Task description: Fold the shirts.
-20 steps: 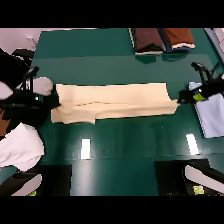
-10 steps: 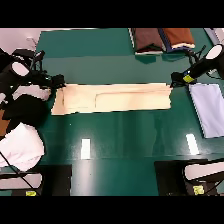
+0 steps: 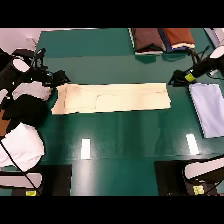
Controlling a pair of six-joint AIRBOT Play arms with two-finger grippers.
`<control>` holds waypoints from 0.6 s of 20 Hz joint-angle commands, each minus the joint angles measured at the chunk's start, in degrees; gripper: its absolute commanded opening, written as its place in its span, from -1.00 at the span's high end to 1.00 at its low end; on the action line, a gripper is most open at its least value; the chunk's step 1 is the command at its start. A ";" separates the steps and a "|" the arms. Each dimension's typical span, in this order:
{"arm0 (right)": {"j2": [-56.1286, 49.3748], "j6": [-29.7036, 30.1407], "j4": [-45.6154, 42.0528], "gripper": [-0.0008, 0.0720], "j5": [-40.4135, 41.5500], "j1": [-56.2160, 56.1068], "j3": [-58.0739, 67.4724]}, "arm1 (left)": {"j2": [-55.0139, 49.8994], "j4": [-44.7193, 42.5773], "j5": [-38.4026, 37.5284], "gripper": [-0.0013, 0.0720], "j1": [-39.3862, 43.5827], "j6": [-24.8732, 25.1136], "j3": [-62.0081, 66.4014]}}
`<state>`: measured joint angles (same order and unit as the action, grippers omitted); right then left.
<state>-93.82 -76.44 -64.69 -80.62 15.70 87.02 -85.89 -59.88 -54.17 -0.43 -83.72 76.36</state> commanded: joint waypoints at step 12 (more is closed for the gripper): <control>-6.19 8.02 16.02 0.29 7.65 1.40 -13.49 | -1.81 1.18 2.40 0.90 12.61 -0.96 1.14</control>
<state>-99.04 -70.15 -50.48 -75.94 20.03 72.86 -86.94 -58.87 -54.24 8.67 -83.53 77.43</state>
